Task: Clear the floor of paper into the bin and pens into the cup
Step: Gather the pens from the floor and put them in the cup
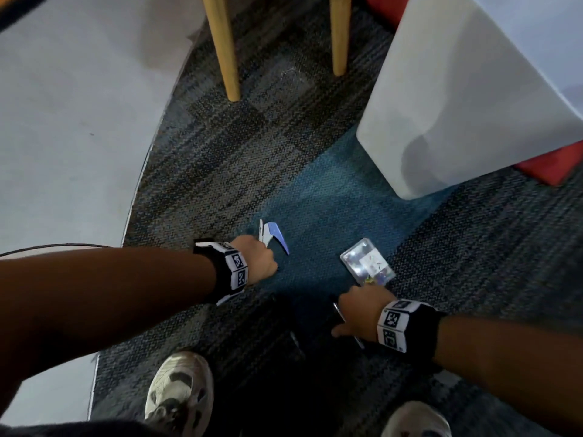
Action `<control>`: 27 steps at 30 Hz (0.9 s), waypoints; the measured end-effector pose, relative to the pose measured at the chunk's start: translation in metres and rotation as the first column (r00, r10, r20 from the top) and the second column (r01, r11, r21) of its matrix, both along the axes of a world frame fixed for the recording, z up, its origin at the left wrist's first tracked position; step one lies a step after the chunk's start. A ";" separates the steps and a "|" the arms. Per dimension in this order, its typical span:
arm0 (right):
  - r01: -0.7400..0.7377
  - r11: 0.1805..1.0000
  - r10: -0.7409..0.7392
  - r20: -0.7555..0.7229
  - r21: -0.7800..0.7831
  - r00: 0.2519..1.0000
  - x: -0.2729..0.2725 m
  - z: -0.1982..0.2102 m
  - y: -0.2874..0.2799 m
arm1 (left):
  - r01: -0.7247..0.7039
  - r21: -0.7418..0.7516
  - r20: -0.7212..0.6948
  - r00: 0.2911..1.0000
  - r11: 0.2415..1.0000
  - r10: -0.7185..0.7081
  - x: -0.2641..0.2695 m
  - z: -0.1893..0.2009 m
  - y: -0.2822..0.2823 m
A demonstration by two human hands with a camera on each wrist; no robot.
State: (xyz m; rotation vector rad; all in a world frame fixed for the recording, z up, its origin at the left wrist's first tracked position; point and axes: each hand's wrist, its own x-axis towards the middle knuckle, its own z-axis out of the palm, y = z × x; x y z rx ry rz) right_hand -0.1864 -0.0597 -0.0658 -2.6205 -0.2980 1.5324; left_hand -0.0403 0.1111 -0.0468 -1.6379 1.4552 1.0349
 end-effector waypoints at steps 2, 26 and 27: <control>-0.023 1.000 0.023 -0.059 -0.003 0.998 -0.003 -0.008 0.004 | -0.031 -0.009 0.016 0.999 0.999 0.032 0.000 -0.002 -0.002; 0.789 -0.191 -0.939 -0.342 0.585 0.027 0.090 0.029 -0.022 | -0.989 -0.095 -0.566 -0.036 -0.109 0.824 0.035 0.017 -0.051; 0.780 -0.174 -0.943 -0.330 0.601 0.044 0.089 0.029 -0.023 | -0.985 -0.081 -0.583 -0.079 -0.154 0.808 0.037 0.019 -0.053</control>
